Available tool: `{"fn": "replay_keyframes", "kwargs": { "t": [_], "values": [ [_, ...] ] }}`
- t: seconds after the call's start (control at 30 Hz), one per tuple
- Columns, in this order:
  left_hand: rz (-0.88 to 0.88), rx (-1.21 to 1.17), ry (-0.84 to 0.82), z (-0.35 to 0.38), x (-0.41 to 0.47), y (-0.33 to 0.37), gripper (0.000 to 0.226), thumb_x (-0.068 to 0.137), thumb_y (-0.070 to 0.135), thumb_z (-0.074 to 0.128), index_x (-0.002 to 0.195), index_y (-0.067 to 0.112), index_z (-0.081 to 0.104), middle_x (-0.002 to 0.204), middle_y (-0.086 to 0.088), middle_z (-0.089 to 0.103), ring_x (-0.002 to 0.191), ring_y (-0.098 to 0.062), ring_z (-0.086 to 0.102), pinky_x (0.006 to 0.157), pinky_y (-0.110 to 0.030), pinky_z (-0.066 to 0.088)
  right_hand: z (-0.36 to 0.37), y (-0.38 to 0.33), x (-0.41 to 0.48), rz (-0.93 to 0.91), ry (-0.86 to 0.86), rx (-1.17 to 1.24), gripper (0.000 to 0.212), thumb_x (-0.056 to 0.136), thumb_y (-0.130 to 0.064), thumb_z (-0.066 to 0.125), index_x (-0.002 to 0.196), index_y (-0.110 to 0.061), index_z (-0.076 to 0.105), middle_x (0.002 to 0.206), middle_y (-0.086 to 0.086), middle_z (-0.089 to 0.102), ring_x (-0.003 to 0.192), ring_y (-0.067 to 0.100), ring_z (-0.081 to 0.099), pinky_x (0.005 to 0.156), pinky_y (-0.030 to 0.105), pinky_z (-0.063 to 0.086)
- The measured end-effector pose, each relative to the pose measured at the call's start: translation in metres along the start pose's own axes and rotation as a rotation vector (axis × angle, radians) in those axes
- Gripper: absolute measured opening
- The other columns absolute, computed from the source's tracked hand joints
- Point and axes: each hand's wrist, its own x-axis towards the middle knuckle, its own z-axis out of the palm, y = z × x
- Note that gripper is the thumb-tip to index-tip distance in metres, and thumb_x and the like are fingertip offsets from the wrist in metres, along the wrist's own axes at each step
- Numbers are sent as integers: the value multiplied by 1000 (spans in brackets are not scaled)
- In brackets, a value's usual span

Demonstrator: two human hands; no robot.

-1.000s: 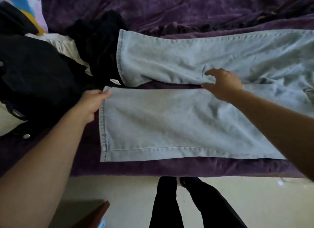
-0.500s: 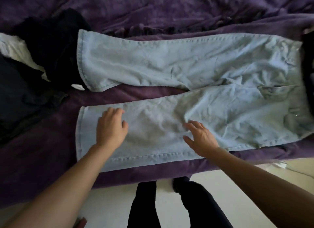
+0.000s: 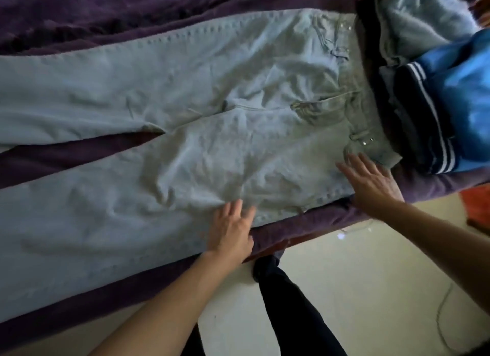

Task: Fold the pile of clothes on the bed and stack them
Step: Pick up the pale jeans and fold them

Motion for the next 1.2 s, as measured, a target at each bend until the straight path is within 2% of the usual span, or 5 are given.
{"fn": "replay_keyframes", "kwargs": {
  "t": [0.2, 0.33, 0.43, 0.77, 1.2],
  "values": [
    [-239, 106, 14, 21, 26, 25, 55, 84, 4, 55, 138, 13, 46, 143, -8, 44, 130, -25, 41, 103, -38, 37, 27, 49, 41, -136, 9, -38, 75, 85, -22, 52, 153, -27, 19, 161, 4, 15, 148, 23, 11, 113, 51, 18],
    [-302, 31, -36, 11, 12, 31, 58, 89, -4, 39, 144, 15, 40, 153, 1, 35, 135, -17, 40, 110, -27, 30, 31, 72, 26, -280, 248, 109, 54, 80, -21, 34, 123, -8, 65, 132, 13, 60, 123, 32, 56, 99, 53, 40],
    [-292, 19, -96, -11, -1, 40, 60, 90, -3, 37, 145, 21, 37, 153, 7, 35, 133, -14, 42, 106, -25, 33, 22, 88, 20, -341, 322, 129, 38, 66, -12, 71, 104, -9, 74, 111, 11, 72, 101, 30, 69, 83, 52, 51],
    [-382, -387, 298, -159, 44, -44, 12, 83, -3, 63, 88, 3, 72, 81, -13, 71, 77, -25, 65, 70, -36, 48, -121, 114, 107, -265, 201, 393, 34, 85, -56, 57, 74, -24, 50, 74, 10, 65, 79, 38, 64, 60, 36, 40],
    [-536, -115, 502, -254, 276, -169, 20, 93, 26, 53, 101, 15, 67, 107, -26, 64, 104, -46, 56, 84, -48, 46, -220, 46, 326, 28, 457, 133, 46, 95, -51, 42, 118, -13, 57, 124, 20, 57, 119, 38, 46, 98, 50, 31]
  ]
}}
